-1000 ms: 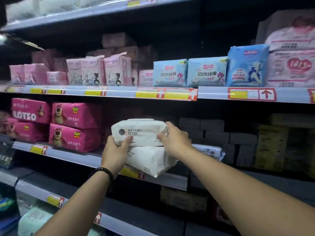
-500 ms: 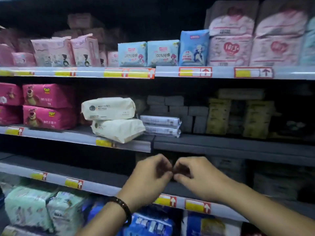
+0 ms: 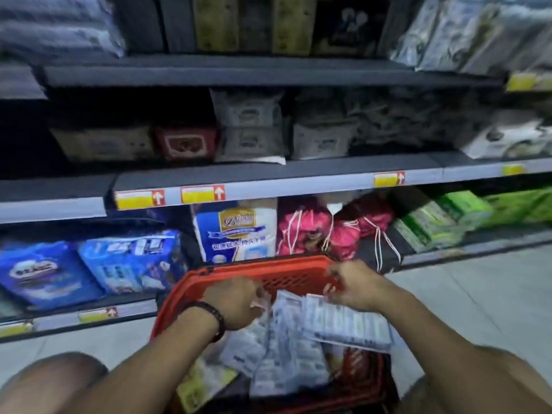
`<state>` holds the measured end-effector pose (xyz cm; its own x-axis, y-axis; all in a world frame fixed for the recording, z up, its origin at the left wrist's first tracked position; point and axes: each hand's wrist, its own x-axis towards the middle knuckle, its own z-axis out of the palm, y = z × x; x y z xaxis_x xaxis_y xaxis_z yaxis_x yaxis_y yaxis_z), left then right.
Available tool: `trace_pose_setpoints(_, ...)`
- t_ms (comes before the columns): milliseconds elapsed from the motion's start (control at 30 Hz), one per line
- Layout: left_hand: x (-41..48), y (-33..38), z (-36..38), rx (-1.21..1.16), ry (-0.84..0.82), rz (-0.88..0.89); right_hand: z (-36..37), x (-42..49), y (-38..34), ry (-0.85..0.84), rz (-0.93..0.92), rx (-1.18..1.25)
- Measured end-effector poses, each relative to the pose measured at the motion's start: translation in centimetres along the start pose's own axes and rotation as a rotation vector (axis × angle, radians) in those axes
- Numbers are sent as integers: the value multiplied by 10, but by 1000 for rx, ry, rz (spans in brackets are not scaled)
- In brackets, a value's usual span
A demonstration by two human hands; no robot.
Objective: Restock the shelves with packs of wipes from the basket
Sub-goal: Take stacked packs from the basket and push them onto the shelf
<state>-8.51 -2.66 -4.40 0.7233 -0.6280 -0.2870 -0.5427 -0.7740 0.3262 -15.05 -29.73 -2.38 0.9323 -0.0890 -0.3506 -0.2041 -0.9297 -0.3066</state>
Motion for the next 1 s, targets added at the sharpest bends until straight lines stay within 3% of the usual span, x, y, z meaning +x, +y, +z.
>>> trace_pose_setpoints(233,25,8,26,52,-61,5,33,-5,7,-332,9,-388)
trace_pose_setpoints(333,34,11,30,-102,-54,-21,40,-3,11,-303,21,-412)
trace_pose_setpoints(467,36,20,31,-357,-53,-107,24,1,9,-90,35,-124)
trace_pose_setpoints(600,25,37,24,-947,-184,-264,14,9,2,61,35,467)
trace_pose_setpoints(733,23,50,19,-1408,-180,-216,19,18,-17,60,4,795)
trace_pose_setpoints(867,23,52,12,-1647,-188,-114,28,17,-44,5,-42,1049)
trace_pose_setpoints(1000,19,40,10,-1803,-177,-39,34,23,-57,-15,43,1276)
